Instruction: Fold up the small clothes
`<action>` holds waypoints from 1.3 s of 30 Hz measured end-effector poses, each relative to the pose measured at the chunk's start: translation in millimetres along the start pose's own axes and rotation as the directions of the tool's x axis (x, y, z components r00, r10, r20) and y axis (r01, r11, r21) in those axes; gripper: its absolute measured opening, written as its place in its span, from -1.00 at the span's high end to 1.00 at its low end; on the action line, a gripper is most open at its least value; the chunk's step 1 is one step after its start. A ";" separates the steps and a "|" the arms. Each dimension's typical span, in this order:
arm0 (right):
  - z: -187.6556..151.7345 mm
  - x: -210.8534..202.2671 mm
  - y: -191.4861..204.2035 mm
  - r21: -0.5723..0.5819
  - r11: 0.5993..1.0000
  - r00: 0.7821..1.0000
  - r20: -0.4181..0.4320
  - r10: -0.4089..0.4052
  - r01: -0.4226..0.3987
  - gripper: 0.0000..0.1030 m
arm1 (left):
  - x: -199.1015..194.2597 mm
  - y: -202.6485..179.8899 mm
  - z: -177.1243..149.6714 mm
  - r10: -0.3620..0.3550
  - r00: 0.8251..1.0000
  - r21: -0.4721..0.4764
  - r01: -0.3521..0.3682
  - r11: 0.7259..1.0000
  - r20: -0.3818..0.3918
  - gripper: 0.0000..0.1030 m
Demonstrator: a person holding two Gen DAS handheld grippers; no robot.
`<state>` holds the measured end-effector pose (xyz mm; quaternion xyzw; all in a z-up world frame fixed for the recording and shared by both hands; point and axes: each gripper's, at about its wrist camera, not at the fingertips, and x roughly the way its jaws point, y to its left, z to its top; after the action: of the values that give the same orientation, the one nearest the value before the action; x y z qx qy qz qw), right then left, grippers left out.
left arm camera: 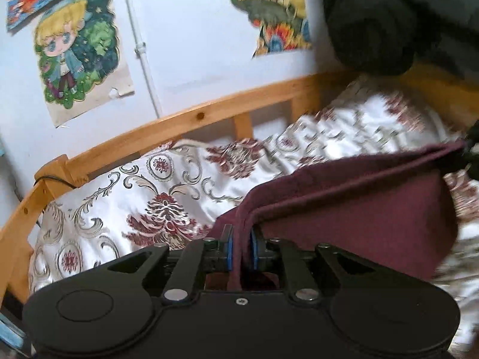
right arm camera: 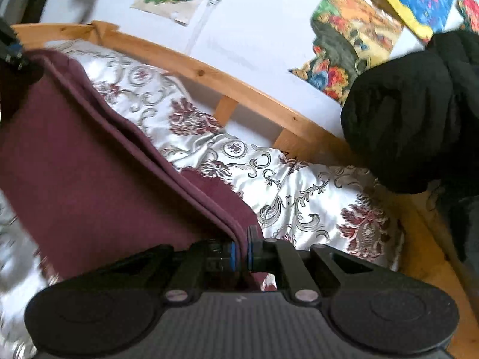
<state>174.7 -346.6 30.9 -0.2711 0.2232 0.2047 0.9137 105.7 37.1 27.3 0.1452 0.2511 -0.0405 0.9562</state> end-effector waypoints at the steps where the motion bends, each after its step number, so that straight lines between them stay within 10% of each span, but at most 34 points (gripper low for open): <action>1: 1.9 12.3 -2.5 0.014 1.000 1.000 -0.008 0.002 -0.002 0.87 | 14.8 0.8 2.8 0.001 1.000 0.005 -0.001 1.000 -0.009 0.75; 16: -15.1 136.0 -3.1 0.076 0.997 0.998 -0.059 0.019 -0.015 0.70 | 170.9 22.6 -20.9 -0.022 0.985 -0.205 -0.014 0.979 -0.170 0.70; 21: -18.2 144.7 -6.4 0.120 0.993 0.996 -0.079 0.030 -0.020 0.31 | 176.1 29.5 -25.6 -0.033 0.982 -0.263 -0.018 0.965 -0.187 0.29; 29: -22.0 139.3 -30.8 0.268 0.962 0.996 -0.067 0.063 -0.043 -0.54 | 167.6 56.5 -30.7 -0.095 0.975 -0.466 -0.010 0.885 -0.201 -0.61; 39: -30.5 134.0 -33.8 0.317 0.948 0.994 -0.096 0.051 -0.017 -0.91 | 132.8 93.4 -46.9 -0.107 0.976 -0.647 -0.044 0.761 -0.192 -0.82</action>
<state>291.8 -356.6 -48.0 -0.1278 0.3045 0.1679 0.9288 213.4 139.6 -52.9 -0.1945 0.3548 0.0486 0.9132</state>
